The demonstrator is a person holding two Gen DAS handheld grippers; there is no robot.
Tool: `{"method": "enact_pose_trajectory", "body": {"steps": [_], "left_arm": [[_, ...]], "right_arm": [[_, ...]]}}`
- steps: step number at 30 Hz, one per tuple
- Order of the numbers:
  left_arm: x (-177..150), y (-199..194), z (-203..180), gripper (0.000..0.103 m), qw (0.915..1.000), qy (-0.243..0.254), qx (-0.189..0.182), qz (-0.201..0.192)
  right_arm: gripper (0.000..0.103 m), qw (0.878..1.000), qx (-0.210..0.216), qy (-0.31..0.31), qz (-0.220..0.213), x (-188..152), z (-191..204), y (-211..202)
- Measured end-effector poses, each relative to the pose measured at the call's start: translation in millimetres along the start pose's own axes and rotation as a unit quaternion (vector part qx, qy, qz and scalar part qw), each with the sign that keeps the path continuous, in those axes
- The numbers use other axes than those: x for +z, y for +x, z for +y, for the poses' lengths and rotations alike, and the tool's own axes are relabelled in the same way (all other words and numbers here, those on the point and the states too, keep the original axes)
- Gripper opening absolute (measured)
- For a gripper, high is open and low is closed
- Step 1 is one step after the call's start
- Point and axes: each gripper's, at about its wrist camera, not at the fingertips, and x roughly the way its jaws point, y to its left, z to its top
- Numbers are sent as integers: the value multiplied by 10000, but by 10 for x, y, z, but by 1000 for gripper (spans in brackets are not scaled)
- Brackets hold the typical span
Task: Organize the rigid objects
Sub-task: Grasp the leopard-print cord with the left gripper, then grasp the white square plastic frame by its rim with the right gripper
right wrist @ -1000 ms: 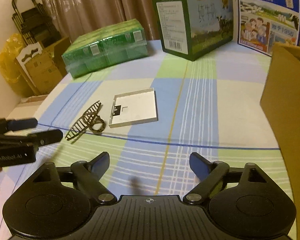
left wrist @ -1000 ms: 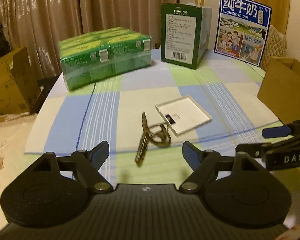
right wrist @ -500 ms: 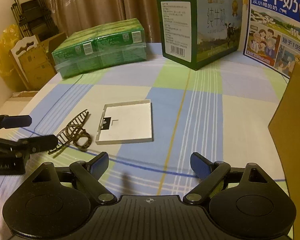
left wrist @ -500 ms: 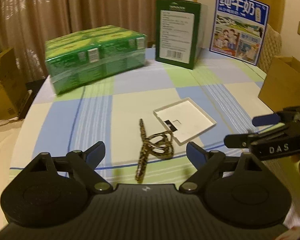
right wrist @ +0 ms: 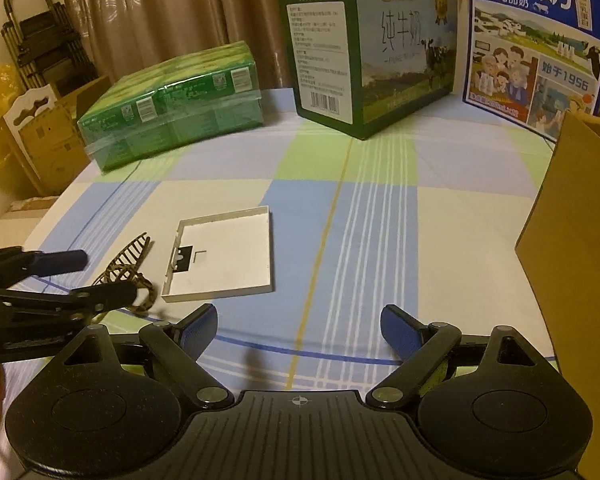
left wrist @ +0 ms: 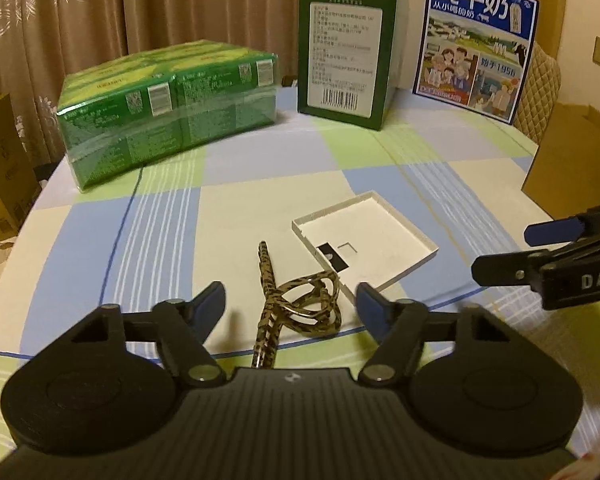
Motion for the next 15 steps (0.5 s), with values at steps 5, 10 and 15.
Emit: {"method": "enact_pose_trajectory", "body": {"steps": [5,10,15], "left_arm": [[-2,63,-30,50,9999,9,-95,49],[25,72,70,34,9985,-494,-68,215],[61,-1,111,33,9989,-370,237,180]], "right_arm": [[86,10000,3,-4,26,-7,5,18],[86,10000,23,-10,22,-4,10,17],[86,9999,123,-49,-15,-11,55,12]]}}
